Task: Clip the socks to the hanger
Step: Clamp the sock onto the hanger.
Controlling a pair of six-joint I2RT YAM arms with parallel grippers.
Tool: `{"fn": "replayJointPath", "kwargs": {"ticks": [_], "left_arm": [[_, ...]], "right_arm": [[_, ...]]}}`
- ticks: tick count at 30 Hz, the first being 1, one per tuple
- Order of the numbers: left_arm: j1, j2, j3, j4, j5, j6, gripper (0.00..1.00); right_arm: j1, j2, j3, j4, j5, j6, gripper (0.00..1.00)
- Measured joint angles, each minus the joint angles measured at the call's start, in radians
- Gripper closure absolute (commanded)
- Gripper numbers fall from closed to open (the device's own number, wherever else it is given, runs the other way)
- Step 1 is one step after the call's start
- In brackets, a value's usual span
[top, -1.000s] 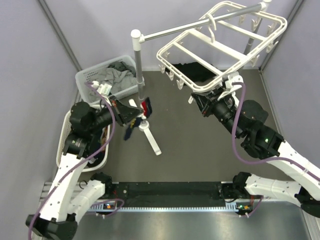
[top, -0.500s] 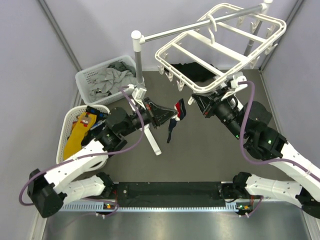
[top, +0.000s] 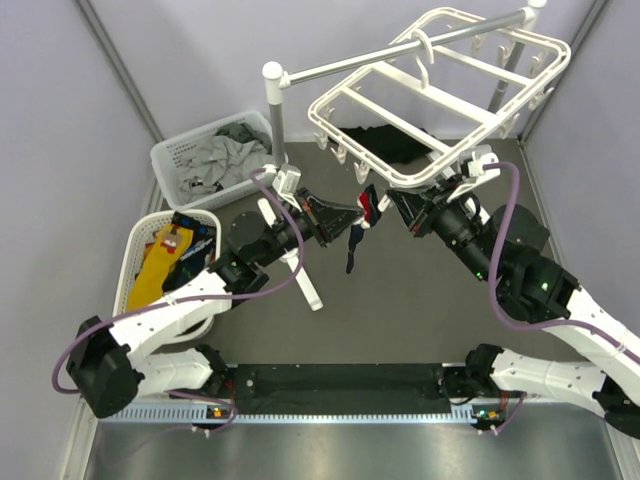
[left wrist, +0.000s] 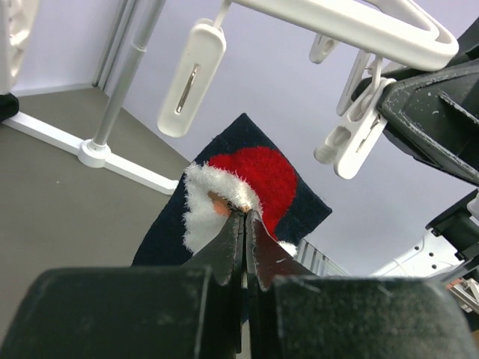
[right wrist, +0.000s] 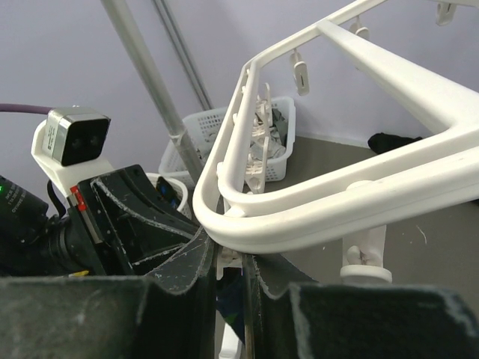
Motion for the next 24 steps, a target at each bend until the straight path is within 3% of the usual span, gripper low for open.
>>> {"fn": "replayJointPath", "kwargs": {"ticks": [24], "left_arm": [[-0.020, 0.040, 0.025, 0.100, 0.012, -0.009, 1.00]], "right_arm": [[0.000, 0.000, -0.002, -0.005, 0.005, 0.002, 0.97]]}}
